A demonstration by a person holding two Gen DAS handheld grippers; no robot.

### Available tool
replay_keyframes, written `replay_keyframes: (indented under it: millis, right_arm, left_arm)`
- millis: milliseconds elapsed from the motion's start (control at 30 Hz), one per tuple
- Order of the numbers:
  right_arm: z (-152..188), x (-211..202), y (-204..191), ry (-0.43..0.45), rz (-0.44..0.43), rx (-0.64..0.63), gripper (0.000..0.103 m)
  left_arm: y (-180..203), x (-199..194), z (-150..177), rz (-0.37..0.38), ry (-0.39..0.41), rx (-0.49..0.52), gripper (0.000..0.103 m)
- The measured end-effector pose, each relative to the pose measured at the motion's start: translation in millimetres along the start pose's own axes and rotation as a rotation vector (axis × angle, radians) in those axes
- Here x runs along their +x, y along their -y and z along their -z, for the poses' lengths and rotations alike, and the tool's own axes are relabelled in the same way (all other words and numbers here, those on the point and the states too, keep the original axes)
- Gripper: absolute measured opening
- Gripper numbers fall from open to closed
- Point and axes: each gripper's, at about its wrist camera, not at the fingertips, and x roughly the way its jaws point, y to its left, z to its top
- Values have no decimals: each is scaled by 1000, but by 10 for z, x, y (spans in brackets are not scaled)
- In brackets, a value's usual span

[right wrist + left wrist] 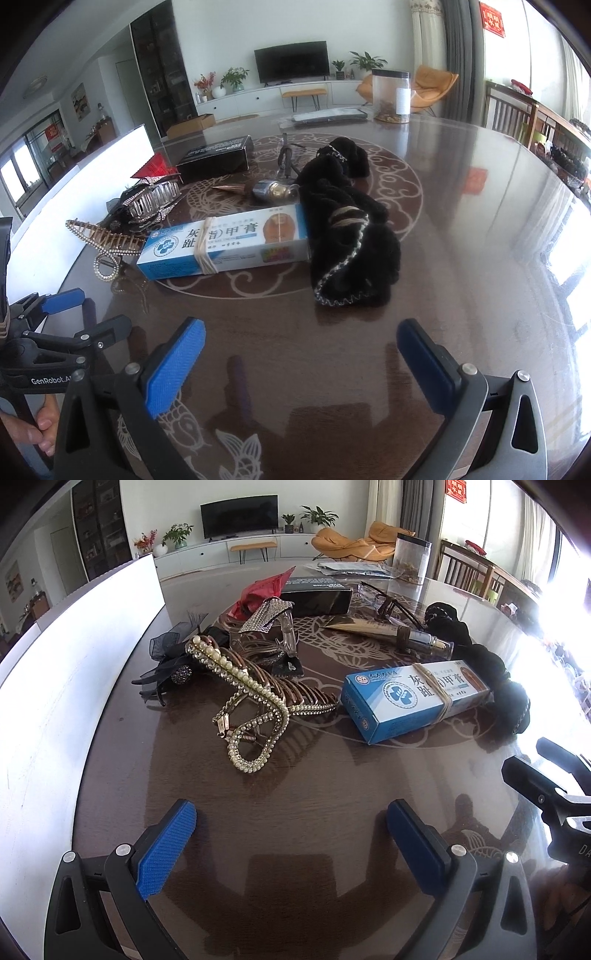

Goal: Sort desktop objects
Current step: 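Move the left tool toward the copper spiral pearl hair clip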

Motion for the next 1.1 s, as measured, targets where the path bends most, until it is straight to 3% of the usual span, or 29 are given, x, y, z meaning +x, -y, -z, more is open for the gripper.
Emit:
replay_keyframes:
  millis: [633,1100]
  right_arm:
    - [-3,62,-1,-34,-3,1,103]
    - [2,65,-7,-36,3,-5,103]
  left_arm:
    - [114,238,-345,35,8,53,103]
    - [118,241,-341,34,10,51,103]
